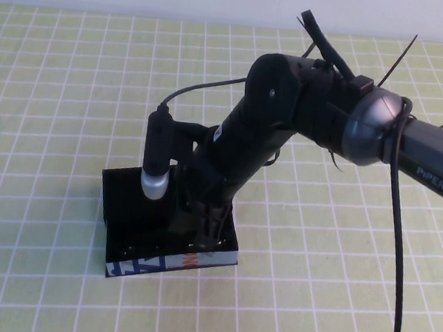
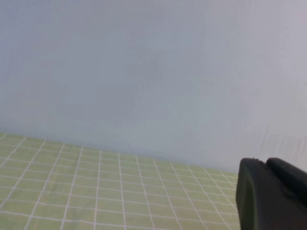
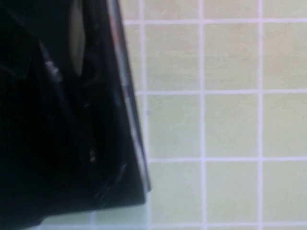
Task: Return glasses to glasses case
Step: Place the glasses in the glasses case
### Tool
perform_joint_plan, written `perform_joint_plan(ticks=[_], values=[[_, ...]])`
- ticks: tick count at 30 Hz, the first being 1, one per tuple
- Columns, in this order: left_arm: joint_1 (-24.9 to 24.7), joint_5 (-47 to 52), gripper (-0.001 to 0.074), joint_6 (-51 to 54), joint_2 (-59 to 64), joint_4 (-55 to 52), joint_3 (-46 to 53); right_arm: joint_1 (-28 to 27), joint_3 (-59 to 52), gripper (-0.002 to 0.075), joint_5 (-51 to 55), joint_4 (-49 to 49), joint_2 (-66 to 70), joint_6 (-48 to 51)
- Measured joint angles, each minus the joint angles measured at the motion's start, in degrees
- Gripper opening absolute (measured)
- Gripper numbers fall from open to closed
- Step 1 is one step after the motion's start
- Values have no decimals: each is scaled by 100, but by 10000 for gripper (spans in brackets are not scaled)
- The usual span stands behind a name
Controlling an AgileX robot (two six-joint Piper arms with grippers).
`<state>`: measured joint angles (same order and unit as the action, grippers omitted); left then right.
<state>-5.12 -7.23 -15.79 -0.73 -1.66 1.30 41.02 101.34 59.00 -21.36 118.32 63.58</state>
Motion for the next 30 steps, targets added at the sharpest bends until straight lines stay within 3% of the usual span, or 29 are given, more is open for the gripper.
perform_joint_plan(ticks=[30], values=[[0,60,-3,0,0,0,0,-9,-174,96,40,-573,475,-23]])
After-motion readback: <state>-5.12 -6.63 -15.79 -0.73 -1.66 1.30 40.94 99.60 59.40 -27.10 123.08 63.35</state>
